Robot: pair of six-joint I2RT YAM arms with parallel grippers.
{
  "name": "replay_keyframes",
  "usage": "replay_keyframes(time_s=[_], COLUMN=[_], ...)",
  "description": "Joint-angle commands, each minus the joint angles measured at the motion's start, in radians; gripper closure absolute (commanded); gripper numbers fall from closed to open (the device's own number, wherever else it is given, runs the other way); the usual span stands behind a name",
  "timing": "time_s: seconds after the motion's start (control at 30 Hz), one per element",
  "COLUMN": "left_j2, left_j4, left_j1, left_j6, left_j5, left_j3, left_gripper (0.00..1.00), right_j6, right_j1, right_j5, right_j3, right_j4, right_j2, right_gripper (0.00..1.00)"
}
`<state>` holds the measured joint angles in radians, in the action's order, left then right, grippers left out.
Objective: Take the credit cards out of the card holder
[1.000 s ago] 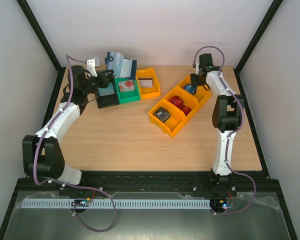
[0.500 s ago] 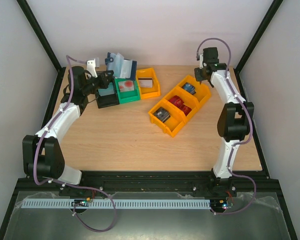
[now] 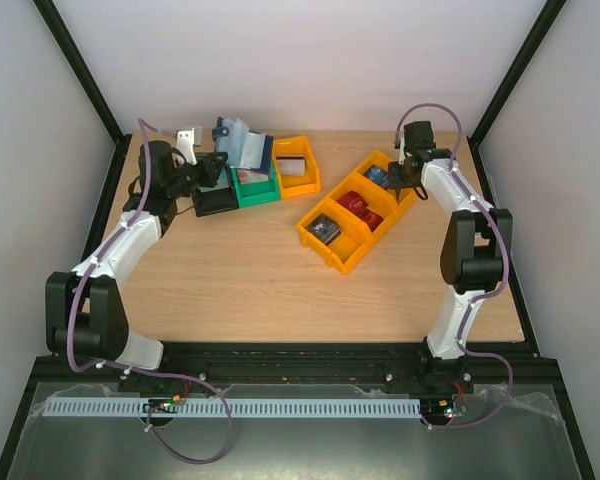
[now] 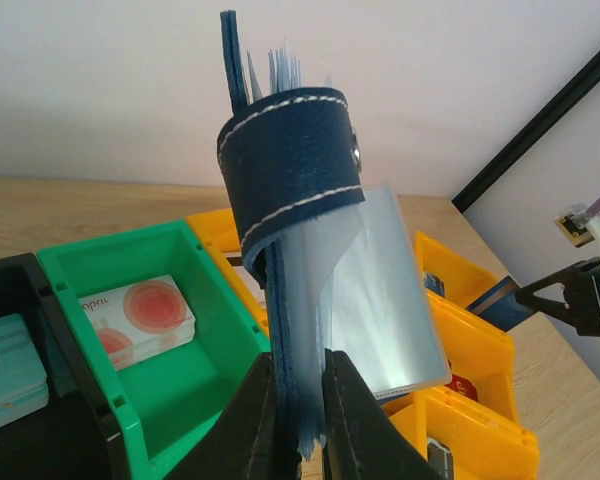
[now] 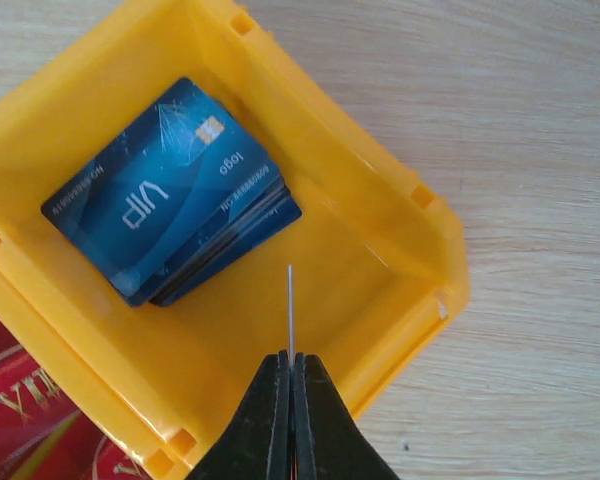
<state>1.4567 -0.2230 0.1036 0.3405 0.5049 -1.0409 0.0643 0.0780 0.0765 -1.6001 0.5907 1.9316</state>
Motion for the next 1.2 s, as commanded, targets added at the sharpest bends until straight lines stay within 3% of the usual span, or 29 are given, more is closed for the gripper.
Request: replay_keyframes(time_s=[0.0, 0.6, 1.0, 1.17], left_j2=[-0.051, -0.059, -0.054, -0.055], left_j4=[-0.043, -0.067, -0.075, -0.073], left_j1=[-0.007, -0.012, -0.012, -0.015], left_j6=[-0.02, 0.007, 0.02, 0.022], left_j5=[0.01, 0.046, 0.054, 0.055], left_j3=[0.019, 0.055, 0.064, 0.065], left_gripper=[0.98, 0.98, 0.98, 0.98], right_j6=[-0.092, -0.257, -0.427, -0.441], right_j1=[0.002, 0.036, 0.261, 0.291], right_j5=[0.023, 0.212, 0.324, 0.311], right_j3=[0.038, 0.28, 0.336, 0.31], right_j4=[-0.101, -0.074, -0.055, 0.029], right_j2=[0.0, -0.107, -0.166, -0.187], right_gripper=[0.98, 0.98, 0.99, 0.98])
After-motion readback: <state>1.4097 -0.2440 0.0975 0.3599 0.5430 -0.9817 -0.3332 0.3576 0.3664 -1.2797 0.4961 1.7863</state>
